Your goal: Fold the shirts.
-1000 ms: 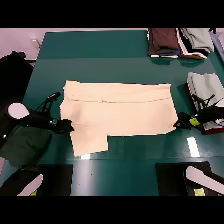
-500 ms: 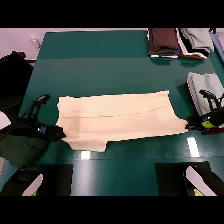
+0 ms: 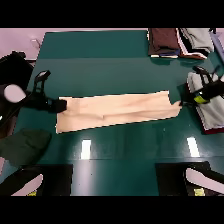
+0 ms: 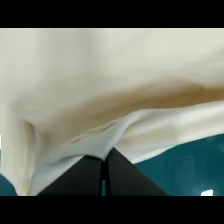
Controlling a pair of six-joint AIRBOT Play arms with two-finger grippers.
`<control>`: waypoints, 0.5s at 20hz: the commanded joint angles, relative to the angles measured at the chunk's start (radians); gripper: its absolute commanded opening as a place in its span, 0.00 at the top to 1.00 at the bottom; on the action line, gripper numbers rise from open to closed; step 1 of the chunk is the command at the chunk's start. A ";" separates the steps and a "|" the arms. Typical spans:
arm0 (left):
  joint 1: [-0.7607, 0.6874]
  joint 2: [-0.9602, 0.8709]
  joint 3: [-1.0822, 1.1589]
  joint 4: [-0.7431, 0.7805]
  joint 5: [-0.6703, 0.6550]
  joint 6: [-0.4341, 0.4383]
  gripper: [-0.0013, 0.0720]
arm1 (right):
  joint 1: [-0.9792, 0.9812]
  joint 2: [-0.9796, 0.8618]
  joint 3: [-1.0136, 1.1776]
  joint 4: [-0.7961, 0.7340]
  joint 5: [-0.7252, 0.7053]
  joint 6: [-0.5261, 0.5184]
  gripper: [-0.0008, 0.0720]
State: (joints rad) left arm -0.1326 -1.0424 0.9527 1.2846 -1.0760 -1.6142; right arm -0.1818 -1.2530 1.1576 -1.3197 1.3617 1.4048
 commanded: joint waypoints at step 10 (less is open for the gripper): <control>0.000 -0.249 0.240 -0.014 0.071 -0.032 0.52 | -0.211 -0.351 0.249 0.319 0.091 -0.161 0.23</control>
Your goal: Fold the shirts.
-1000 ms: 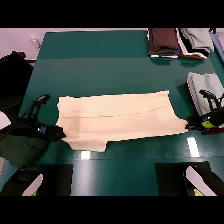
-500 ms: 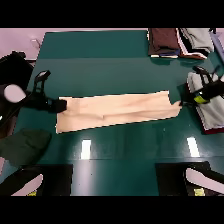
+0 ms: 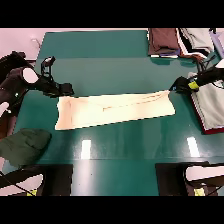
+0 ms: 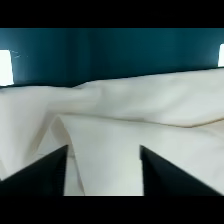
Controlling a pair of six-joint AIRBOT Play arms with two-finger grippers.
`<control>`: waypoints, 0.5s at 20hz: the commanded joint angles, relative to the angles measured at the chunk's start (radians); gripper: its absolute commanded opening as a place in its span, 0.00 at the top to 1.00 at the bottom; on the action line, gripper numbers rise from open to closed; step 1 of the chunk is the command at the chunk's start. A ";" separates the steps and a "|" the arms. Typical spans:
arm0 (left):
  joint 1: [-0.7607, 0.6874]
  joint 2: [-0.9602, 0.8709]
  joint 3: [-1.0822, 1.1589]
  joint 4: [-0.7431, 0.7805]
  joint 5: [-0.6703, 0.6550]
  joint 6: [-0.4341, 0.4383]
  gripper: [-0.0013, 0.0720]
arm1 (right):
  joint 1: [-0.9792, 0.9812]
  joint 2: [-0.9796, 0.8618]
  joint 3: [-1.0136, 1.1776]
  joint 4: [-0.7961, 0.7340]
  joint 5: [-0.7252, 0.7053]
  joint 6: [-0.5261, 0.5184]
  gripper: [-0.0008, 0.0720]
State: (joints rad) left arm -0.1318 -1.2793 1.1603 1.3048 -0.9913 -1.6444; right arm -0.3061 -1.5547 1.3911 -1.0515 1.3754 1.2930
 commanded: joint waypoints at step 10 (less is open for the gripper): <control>-0.126 -0.013 0.032 -0.240 0.099 0.081 0.95 | -0.061 -0.224 -0.130 0.215 0.023 -0.118 0.23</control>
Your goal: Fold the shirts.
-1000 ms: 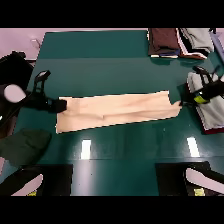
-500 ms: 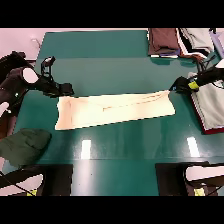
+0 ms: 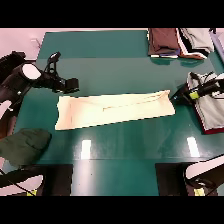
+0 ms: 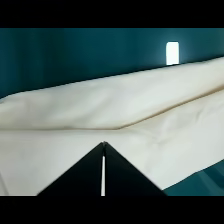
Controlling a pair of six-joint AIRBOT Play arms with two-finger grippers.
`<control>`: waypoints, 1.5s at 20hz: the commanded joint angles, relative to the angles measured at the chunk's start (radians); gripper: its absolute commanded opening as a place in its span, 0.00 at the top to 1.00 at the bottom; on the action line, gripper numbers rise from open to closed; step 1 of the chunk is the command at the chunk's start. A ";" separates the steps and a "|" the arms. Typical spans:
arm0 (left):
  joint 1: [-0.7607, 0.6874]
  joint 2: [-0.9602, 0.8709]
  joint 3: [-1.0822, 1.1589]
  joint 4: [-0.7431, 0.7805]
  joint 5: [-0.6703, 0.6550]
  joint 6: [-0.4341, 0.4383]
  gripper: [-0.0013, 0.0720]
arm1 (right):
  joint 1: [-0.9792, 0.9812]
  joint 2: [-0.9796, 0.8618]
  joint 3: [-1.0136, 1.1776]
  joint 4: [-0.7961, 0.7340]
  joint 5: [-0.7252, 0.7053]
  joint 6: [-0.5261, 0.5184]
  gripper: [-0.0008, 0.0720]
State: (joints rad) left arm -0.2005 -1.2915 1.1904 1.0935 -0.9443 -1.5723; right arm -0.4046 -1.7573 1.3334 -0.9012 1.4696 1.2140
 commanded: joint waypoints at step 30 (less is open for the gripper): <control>-0.215 -0.395 0.445 0.074 0.018 -0.027 0.95 | 0.719 0.460 0.232 0.130 -0.307 0.133 0.97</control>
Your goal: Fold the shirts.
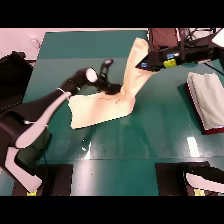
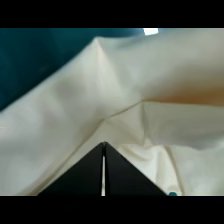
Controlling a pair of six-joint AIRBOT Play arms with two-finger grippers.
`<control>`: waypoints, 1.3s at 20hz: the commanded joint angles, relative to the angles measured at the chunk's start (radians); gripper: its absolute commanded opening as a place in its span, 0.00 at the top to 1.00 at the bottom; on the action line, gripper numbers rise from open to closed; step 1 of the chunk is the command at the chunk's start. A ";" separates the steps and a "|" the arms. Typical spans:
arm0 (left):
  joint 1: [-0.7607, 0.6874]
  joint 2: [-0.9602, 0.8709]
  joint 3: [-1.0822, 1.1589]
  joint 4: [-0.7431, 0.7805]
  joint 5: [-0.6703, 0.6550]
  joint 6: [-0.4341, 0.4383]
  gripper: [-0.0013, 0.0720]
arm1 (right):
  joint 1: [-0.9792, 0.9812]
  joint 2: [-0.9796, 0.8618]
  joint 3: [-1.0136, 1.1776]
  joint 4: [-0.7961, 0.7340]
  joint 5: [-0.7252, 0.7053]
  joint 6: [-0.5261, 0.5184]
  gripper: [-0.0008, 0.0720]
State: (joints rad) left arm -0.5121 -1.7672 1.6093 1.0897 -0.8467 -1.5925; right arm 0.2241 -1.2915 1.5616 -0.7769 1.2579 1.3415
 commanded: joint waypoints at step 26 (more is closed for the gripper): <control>0.275 0.458 0.056 0.163 -0.191 0.060 0.95 | -0.068 -0.385 -0.340 0.111 -0.174 -0.053 0.13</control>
State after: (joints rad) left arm -0.2028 -1.2896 1.6653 1.2526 -1.0393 -1.5394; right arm 0.1841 -1.6165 1.2720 -0.8093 1.1152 1.3270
